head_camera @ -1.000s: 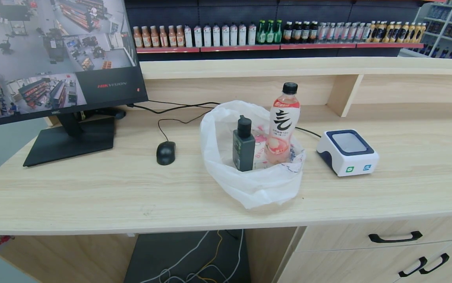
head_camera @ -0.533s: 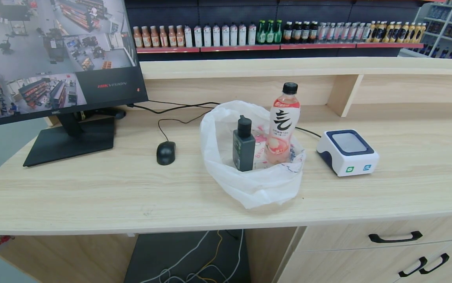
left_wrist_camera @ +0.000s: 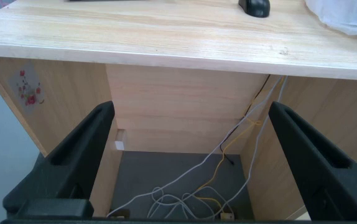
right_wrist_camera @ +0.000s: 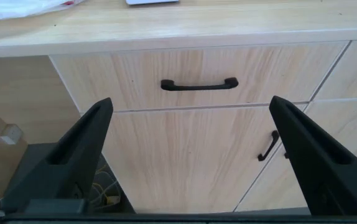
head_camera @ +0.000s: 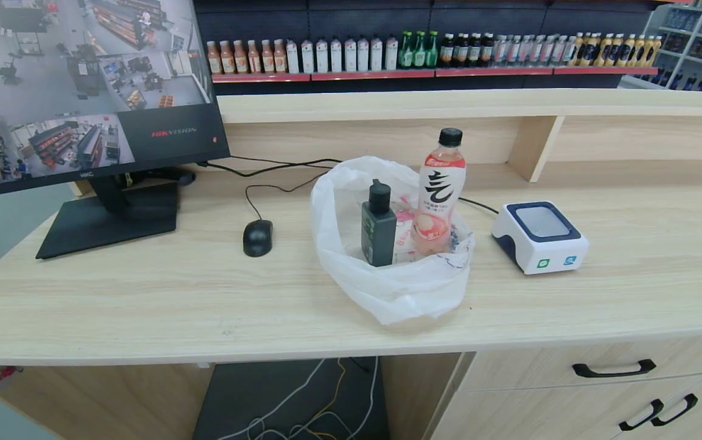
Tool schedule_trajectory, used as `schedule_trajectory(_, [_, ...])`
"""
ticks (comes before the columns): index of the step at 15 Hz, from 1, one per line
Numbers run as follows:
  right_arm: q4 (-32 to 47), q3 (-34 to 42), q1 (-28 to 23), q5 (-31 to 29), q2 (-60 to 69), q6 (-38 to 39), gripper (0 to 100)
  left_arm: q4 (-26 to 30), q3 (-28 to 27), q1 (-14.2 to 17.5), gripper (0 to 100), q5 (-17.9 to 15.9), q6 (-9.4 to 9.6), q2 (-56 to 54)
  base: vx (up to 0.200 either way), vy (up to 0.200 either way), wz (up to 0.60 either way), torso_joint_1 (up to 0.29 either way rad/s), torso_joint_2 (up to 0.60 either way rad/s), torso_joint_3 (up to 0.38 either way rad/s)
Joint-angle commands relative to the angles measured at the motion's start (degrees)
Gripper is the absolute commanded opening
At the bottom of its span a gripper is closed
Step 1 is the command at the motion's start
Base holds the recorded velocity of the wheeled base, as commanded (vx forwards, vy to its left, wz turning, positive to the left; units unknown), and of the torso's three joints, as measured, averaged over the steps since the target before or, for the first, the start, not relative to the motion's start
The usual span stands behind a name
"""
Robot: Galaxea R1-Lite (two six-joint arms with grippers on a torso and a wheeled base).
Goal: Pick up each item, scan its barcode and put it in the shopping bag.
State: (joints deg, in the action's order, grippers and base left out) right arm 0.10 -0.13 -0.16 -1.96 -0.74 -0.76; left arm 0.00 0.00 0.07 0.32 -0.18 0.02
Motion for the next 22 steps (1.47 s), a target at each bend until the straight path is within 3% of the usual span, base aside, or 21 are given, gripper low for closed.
schedule_trajectory(1, [0.0, 0.0, 0.2, 0.0, 0.7, 0.0, 100, 0.0, 0.0, 0.0, 100, 0.0, -0.08, 0.0, 0.0, 0.0, 0.0, 0.0, 0.0, 0.0])
schedule_trajectory(4, [0.0, 0.0, 0.2, 0.0, 0.7, 0.0, 100, 0.0, 0.0, 0.0, 100, 0.0, -0.08, 0.0, -0.2, 0.0, 0.0, 0.007, 0.0, 0.002])
schedule_trajectory(10, [0.0, 0.0, 0.2, 0.0, 0.7, 0.0, 100, 0.0, 0.0, 0.0, 100, 0.0, -0.17, 0.0, 0.0, 0.0, 0.0, 0.0, 0.0, 0.0])
schedule_trajectory(22, [0.0, 0.0, 0.2, 0.0, 0.7, 0.1, 100, 0.1, 0.0, 0.0, 100, 0.0, -0.52, 0.0, 0.0, -0.2, 0.0, 0.004, 0.0, 0.003])
